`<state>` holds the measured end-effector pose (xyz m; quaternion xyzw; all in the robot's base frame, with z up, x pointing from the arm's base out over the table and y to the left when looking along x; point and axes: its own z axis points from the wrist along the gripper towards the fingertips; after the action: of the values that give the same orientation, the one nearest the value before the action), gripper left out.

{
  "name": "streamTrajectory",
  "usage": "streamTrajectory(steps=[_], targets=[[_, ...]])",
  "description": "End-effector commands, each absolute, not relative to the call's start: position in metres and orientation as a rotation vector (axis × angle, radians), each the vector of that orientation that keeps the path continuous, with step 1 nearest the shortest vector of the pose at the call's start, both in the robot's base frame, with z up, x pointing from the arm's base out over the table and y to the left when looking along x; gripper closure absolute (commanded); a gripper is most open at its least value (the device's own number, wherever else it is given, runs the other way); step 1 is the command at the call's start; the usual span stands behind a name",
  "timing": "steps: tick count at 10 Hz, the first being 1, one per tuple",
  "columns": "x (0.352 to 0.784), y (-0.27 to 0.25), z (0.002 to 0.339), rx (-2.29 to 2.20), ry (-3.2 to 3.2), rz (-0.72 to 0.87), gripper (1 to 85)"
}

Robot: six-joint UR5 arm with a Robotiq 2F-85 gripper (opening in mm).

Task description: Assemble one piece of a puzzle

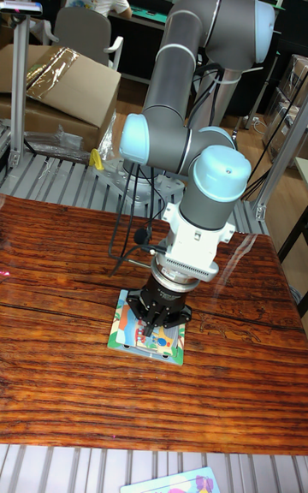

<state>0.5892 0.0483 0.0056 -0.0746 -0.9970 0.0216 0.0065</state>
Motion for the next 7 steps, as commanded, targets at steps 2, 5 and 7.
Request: streamTrajectory(steps=[2,5,7], targets=[[0.596,0.05,0.003,-0.23,-3.134,0.044,84.3],[0.594,0.048,0.012,-0.215,-3.117,0.046,84.3],[0.592,0.047,0.015,-0.203,-3.108,0.049,84.3]])
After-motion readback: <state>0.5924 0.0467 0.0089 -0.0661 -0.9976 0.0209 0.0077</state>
